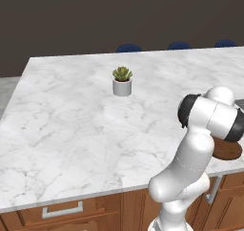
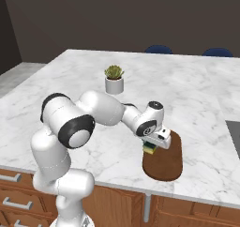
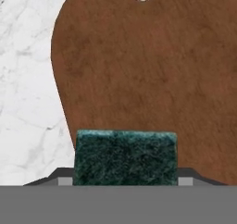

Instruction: Pick up the sponge from the counter and clean the cutting board by briefly scrubbing or pressing down on the cutting board. Once finished, release the sponge.

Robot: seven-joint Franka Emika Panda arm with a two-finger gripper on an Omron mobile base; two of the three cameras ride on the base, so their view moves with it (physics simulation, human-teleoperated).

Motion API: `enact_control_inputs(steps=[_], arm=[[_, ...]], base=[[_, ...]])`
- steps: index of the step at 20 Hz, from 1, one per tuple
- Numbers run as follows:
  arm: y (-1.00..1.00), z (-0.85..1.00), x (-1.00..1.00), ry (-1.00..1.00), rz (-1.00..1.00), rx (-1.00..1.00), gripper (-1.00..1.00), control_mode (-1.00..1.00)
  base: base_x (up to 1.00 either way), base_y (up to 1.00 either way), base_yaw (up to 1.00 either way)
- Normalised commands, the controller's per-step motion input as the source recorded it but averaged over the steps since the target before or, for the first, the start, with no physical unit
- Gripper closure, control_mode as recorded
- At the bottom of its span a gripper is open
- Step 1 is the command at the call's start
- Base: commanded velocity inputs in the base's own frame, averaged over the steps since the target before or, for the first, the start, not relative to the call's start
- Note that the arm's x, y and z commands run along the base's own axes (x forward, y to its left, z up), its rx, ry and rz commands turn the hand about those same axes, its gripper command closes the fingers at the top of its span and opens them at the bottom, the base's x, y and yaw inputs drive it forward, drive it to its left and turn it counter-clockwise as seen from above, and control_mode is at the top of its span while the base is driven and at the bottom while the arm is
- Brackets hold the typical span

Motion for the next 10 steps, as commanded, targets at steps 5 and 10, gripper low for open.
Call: enact_control_inputs(steps=[5,10], arm=[[0.00,-0.01,0.42,0.04,0.00,0.01,1.00,-1.00],[0.00,-0.08,0.41,0.04,0.00,0.01,1.00,-1.00]], base=[[0.00,0.00,0.00],[0.00,0.00,0.00]])
